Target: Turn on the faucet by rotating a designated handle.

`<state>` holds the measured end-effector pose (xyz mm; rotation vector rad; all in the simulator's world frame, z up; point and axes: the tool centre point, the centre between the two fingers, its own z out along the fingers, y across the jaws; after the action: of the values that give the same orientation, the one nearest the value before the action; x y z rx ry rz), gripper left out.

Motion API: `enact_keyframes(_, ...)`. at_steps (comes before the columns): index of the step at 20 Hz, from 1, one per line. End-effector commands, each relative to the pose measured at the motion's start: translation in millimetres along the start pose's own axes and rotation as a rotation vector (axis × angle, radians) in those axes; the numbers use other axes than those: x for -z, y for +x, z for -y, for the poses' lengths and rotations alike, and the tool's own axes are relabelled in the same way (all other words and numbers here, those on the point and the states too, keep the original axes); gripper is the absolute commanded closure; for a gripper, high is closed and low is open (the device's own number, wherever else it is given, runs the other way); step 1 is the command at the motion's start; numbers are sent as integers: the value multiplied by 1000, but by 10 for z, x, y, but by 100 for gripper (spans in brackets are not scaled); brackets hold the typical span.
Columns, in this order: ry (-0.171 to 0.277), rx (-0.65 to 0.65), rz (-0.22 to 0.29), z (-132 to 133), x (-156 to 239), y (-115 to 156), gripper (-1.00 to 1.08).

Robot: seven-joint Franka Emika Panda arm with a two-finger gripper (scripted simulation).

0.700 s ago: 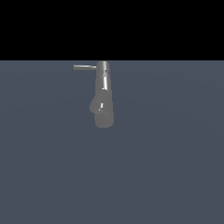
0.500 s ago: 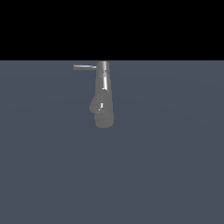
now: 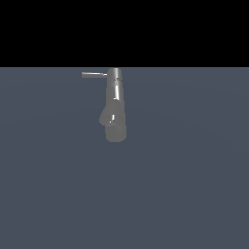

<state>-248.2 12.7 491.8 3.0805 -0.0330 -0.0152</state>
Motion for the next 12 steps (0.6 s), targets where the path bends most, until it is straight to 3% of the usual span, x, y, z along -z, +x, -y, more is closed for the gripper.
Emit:
enact_keyframes(1,-4,-18,1,9,7,52,108)
enact_keyframes(12,-36,-172,0,113,62,525,108)
